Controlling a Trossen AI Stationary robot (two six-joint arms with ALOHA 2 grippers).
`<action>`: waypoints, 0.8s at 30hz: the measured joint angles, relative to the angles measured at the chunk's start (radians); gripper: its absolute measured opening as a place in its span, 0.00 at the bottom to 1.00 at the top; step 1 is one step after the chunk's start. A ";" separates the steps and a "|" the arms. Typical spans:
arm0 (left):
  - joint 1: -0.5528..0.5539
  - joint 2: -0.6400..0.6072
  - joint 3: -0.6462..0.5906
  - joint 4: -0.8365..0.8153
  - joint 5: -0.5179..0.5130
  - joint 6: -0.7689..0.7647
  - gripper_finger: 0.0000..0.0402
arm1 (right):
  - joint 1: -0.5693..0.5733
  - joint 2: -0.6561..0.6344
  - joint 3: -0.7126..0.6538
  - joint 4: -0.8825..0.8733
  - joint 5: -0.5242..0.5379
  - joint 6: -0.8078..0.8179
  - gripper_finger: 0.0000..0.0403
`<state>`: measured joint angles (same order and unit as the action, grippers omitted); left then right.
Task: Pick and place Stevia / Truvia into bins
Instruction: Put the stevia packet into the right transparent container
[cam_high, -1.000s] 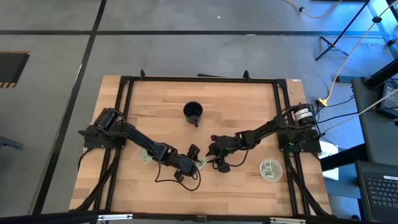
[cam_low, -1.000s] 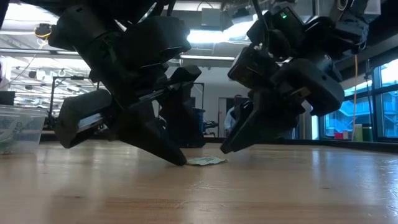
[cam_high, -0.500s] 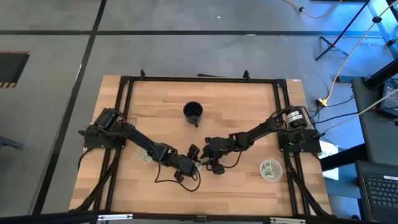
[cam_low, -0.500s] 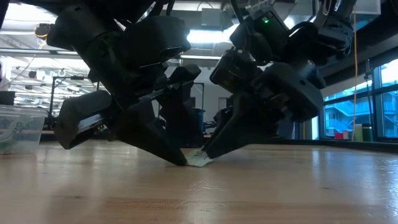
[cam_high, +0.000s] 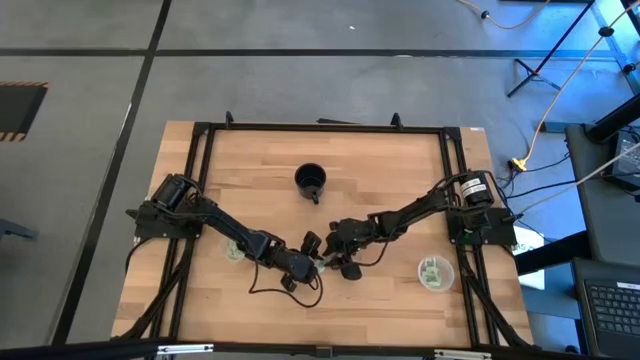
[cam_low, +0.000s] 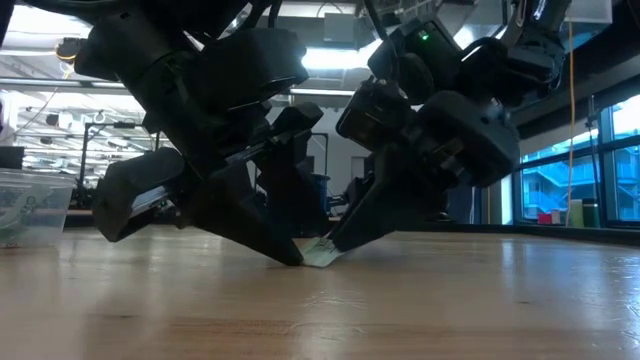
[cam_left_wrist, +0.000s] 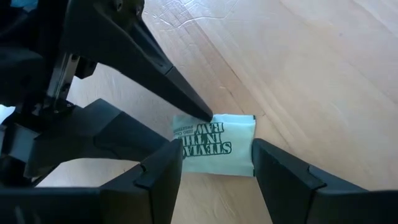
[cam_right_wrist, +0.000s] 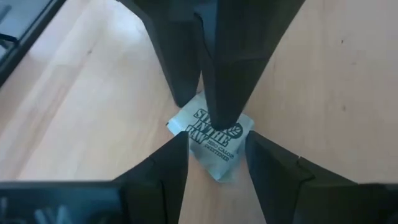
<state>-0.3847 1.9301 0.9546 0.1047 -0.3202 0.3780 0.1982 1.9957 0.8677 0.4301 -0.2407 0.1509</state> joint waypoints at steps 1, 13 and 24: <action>0.000 0.000 0.000 0.000 0.000 -0.001 0.48 | 0.000 0.000 0.000 0.000 -0.011 0.004 0.40; 0.000 0.001 -0.001 -0.001 0.000 -0.001 0.41 | 0.001 0.002 -0.003 0.033 -0.061 0.084 0.40; 0.000 0.001 -0.001 -0.003 -0.002 -0.001 0.37 | 0.002 0.004 -0.004 0.059 -0.047 0.078 0.40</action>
<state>-0.3843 1.9308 0.9535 0.1020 -0.3222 0.3771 0.2003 1.9995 0.8635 0.4887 -0.2872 0.2291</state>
